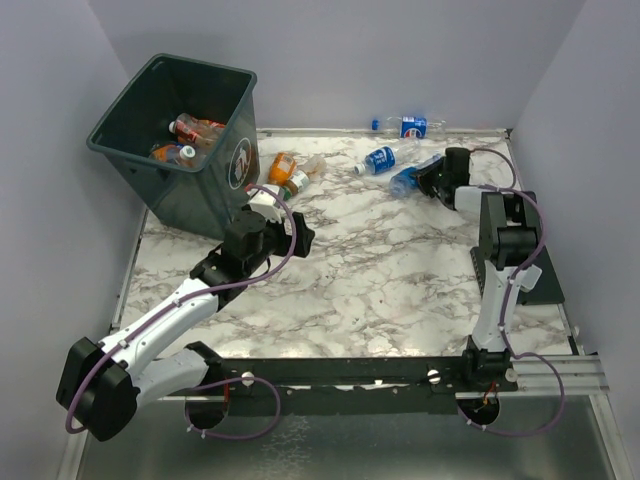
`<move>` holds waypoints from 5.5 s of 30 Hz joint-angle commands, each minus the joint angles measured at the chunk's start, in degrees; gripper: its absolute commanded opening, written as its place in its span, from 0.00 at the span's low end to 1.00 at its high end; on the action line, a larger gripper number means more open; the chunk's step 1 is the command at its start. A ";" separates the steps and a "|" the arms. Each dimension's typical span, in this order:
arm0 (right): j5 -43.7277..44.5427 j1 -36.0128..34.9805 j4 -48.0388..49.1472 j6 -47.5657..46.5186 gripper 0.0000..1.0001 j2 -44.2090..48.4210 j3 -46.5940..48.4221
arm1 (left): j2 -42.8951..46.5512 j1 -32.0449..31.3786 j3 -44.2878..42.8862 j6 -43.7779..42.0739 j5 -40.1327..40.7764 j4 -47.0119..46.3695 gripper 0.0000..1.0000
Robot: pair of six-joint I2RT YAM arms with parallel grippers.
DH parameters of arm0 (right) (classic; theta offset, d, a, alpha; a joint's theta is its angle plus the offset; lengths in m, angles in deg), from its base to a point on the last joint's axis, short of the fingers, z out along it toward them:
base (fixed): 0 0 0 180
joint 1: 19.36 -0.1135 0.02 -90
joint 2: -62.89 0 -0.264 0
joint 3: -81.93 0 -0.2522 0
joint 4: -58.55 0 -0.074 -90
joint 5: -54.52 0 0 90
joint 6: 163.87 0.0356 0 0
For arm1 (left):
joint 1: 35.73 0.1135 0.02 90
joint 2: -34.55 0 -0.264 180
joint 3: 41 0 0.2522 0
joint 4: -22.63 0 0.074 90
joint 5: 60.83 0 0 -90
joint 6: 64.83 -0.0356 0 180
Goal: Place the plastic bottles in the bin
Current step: Pick up the plastic bottle at the center of the board, then place the plastic bottle in the trash bin.
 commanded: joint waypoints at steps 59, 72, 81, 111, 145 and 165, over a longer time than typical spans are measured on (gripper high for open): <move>-35.23 -21.19 -10.76 -31.25 0.00 92.52 -46.68 | -16.31 -8.41 -25.05 13.41 -35.15 -23.60 0.99; -34.70 -22.01 -11.55 -32.01 0.00 90.87 -46.16 | -23.26 -11.78 -31.43 7.37 -27.64 -10.76 0.97; -33.18 -22.39 -12.77 -32.41 0.00 89.61 -45.69 | -25.26 -13.11 -32.58 8.01 -30.11 -10.58 0.54; -19.85 -22.54 -19.47 -23.83 1.00 96.46 -34.81 | -14.37 -9.95 -50.39 -50.07 43.96 -25.02 0.00; -15.58 -22.72 -23.06 -15.98 0.97 103.41 -47.20 | -26.30 34.23 -45.68 -9.33 43.59 -0.62 0.00; -15.50 -22.75 -21.50 -16.68 0.97 100.42 -47.64 | -24.61 34.58 -48.88 -4.67 25.77 -13.95 0.00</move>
